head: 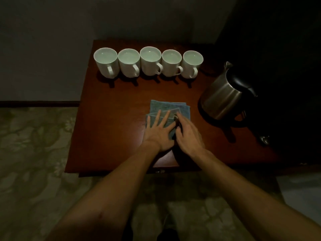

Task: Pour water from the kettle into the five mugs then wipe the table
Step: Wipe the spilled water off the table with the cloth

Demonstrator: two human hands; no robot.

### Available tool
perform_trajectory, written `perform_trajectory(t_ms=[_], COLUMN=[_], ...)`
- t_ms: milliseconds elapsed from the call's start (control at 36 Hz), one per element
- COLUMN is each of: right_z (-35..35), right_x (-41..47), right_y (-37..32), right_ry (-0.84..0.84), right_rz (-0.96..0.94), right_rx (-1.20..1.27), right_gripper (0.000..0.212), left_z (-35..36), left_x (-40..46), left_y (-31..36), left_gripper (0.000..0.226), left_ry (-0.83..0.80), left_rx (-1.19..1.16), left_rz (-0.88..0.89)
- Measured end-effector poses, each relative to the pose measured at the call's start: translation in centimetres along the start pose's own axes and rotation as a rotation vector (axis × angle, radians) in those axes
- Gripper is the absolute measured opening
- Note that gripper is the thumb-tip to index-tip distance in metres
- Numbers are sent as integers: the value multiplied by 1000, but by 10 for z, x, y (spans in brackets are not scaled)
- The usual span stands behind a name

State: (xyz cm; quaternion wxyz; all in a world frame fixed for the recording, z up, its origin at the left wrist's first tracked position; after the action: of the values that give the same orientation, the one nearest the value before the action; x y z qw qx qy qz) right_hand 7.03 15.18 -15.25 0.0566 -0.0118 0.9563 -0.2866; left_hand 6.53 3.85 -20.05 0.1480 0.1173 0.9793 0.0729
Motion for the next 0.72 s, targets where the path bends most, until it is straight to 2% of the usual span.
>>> perform_trajectory(t_ms=[167, 361, 528, 722], right_z=[18, 40, 49, 45], right_x=[8, 5, 10, 7], right_y=[-19, -51, -58, -48], right_ry=[-40, -101, -172, -257], right_rz=[-12, -47, -70, -91], right_rx=[-19, -17, -147, -342], right_gripper=[68, 71, 64, 67], left_z=[-5, -15, -28, -32], left_x=[-9, -31, -48, -48], left_y=[-19, -71, -110, -106], left_gripper=[80, 80, 101, 102], left_ry=[-20, -24, -9, -57], left_rx=[-14, -94, -68, -59], left_rz=[-22, -57, -200, -194])
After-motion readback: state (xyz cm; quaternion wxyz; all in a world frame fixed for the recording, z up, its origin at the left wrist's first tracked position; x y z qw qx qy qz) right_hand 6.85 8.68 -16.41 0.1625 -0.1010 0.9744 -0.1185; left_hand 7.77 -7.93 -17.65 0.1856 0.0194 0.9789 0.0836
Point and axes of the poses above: each hand's wrist, its own x-axis towards the middle knuckle, its own z-axis out of the palm, y = z × x, the point moved 6 cm from there along x, towards the middle knuckle, and after that the axes turned 9 degrees about y, right-handed, at the moved point
